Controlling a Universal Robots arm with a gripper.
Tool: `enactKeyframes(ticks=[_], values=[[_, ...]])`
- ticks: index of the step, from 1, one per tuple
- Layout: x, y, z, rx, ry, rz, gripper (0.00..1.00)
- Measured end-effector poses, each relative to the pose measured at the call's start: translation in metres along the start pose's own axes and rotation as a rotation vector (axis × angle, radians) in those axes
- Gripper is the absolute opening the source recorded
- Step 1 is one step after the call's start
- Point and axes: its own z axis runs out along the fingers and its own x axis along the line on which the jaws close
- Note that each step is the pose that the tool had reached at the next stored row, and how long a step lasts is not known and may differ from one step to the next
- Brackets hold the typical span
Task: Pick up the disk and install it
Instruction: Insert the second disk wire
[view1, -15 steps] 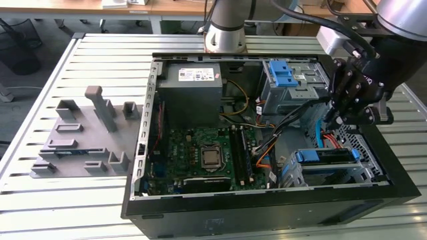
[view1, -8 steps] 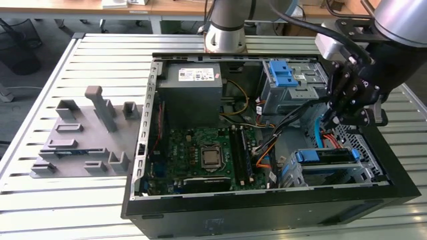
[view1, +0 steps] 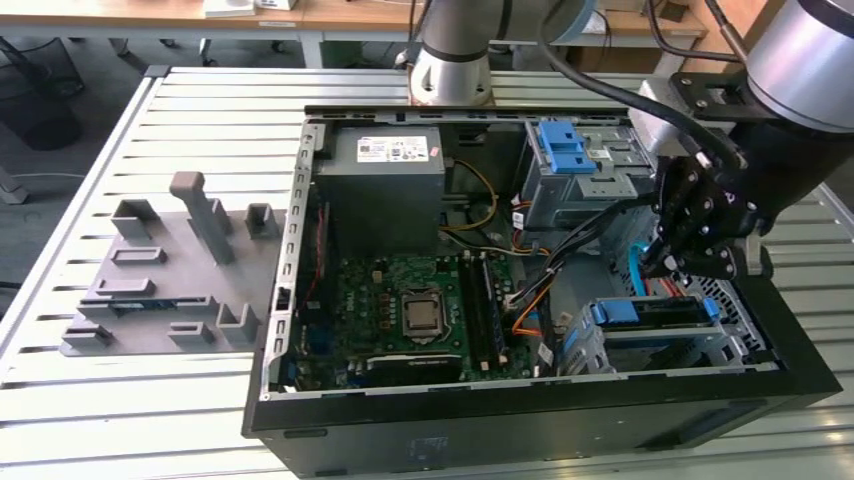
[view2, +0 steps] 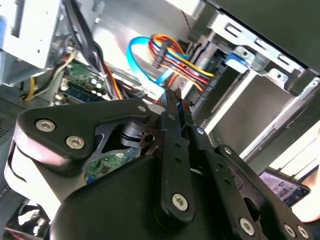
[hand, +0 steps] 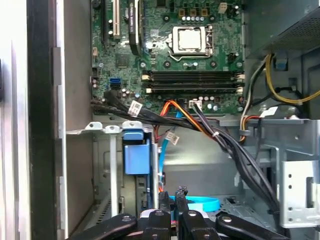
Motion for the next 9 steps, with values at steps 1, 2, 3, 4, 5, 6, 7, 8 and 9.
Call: enactKeyframes(ticks=[1, 2, 3, 4, 5, 6, 7, 8, 9], values=[[0.0030, -0.0001, 0.0013, 0.0000, -0.0001, 0.000, 0.16], [0.0060, -0.0003, 0.0025, 0.0000, -0.0002, 0.000, 0.16], [0.0084, -0.0003, 0.0033, 0.0000, -0.0002, 0.000, 0.16], [0.0109, -0.0004, 0.0040, 0.0000, -0.0001, 0.000, 0.16], [0.0122, -0.0005, 0.0045, 0.0000, 0.0000, 0.000, 0.16], [0.0124, -0.0005, 0.0047, 0.0000, -0.0003, 0.000, 0.16], [0.0124, -0.0005, 0.0047, 0.0000, -0.0002, 0.000, 0.16], [0.0124, -0.0005, 0.0047, 0.0000, -0.0002, 0.000, 0.16], [0.0129, -0.0005, 0.0050, 0.0000, -0.0001, 0.000, 0.16]])
